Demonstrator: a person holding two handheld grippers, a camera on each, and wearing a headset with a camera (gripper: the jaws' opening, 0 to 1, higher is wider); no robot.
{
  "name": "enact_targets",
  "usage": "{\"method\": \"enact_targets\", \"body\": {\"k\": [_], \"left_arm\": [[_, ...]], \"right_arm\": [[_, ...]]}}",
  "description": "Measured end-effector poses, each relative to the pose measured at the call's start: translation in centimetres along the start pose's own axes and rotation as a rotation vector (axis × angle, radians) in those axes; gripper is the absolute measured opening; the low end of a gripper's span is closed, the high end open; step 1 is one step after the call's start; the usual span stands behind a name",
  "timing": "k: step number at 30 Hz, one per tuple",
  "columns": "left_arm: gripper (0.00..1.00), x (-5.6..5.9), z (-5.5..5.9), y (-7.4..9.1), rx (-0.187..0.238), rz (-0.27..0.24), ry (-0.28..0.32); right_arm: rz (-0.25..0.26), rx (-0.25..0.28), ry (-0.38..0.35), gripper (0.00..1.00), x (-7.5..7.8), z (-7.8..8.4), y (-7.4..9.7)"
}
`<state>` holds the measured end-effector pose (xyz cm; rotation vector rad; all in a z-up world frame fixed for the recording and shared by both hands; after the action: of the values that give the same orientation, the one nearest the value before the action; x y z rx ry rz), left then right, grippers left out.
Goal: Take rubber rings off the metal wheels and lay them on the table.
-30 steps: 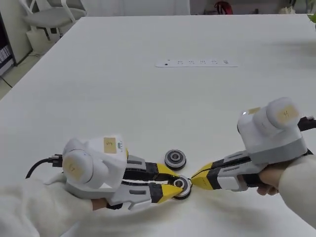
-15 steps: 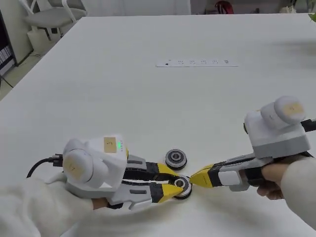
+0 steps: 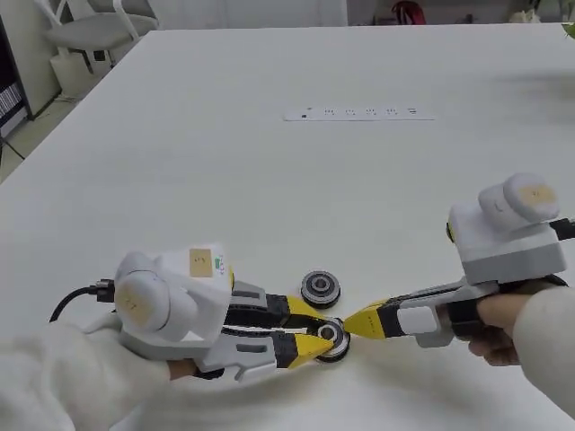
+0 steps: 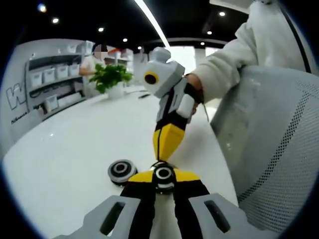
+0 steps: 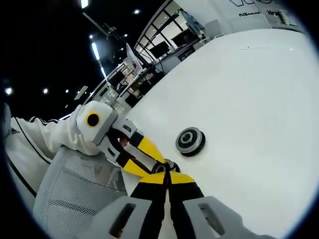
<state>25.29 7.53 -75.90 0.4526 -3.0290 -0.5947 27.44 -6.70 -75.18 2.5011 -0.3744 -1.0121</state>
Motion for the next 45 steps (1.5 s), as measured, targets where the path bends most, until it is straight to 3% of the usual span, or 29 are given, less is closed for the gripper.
{"method": "enact_targets", "body": {"k": [45], "left_arm": [[0.14,0.01,0.0,0.04,-0.001,0.0,0.001]], "right_arm": [[-0.04,0.007,0.012,0.0,-0.58,-0.32,-0.03]]}}
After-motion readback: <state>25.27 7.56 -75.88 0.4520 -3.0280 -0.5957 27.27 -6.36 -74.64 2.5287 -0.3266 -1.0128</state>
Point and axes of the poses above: the centre of the closed fingertips' face, and the gripper's own axes: y roughly backward along the fingers, x roughly to its right, z roughly out of its underside, the point moved 8 cm from there along y, roughly backward along the fingers, and after that the axes turned 2 degrees about x, right-handed, at the moved point
